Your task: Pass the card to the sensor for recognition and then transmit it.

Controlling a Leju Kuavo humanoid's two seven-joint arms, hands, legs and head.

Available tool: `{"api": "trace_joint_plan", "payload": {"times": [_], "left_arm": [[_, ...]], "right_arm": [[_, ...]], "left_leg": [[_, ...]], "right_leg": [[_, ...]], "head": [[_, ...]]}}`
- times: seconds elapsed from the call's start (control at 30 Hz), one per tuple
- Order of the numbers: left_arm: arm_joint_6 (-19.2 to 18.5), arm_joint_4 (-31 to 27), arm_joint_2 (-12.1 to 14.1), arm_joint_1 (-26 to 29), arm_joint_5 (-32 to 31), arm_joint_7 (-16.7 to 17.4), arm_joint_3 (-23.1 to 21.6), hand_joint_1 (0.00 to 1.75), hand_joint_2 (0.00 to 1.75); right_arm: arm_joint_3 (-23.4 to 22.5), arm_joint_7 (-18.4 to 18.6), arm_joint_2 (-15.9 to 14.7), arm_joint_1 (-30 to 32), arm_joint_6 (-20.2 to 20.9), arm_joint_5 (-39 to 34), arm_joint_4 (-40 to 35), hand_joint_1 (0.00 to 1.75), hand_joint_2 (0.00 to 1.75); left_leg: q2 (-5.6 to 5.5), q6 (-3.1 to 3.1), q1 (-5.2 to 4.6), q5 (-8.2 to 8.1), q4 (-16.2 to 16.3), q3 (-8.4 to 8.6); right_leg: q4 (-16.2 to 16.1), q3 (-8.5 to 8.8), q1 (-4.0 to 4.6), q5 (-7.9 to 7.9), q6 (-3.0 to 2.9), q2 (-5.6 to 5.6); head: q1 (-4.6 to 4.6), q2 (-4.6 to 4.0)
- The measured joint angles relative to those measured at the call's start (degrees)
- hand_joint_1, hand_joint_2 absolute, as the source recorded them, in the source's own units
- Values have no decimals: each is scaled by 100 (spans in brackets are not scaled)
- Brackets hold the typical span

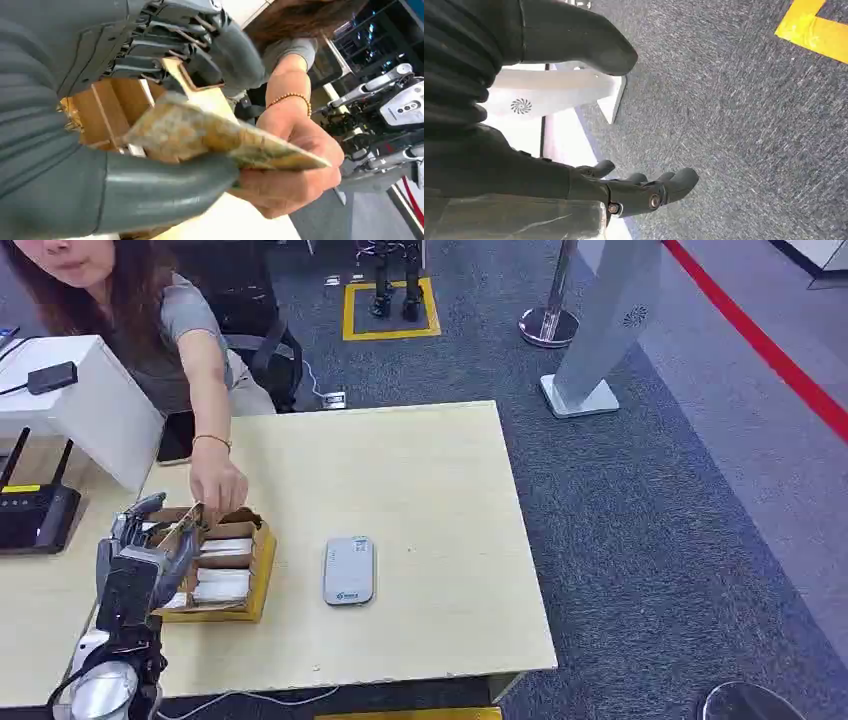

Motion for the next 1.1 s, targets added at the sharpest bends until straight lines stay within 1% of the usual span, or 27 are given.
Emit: {"api": "trace_joint_plan", "payload": {"times": [0.67, 0.87, 1.0, 1.1], "left_arm": [[153, 59, -55, -59, -74, 15, -4, 175, 175], [203, 179, -57, -154, -105, 22, -4, 175, 175], [356, 251, -72, -209, -293, 17, -28, 175, 175], [558, 256, -94, -229, -595, 4, -103, 175, 175]], "right_arm": [[0, 0, 0, -1, 0, -2, 0, 0, 175], [0, 24, 0, -2, 11, -2, 0, 0, 175], [0, 31, 0, -3, 18, -2, 0, 0, 175], [-2, 31, 0, -3, 20, -2, 0, 0, 175]], "left_leg": [[0, 0, 0, 0, 0, 0], [0, 0, 0, 0, 0, 1], [0, 0, 0, 0, 0, 1], [0, 0, 0, 0, 0, 1]], "right_leg": [[0, 0, 0, 0, 0, 0], [0, 0, 0, 0, 0, 0], [0, 0, 0, 0, 0, 0], [0, 0, 0, 0, 0, 0]], "head": [[0, 2], [0, 0], [0, 0], [0, 2]]}}
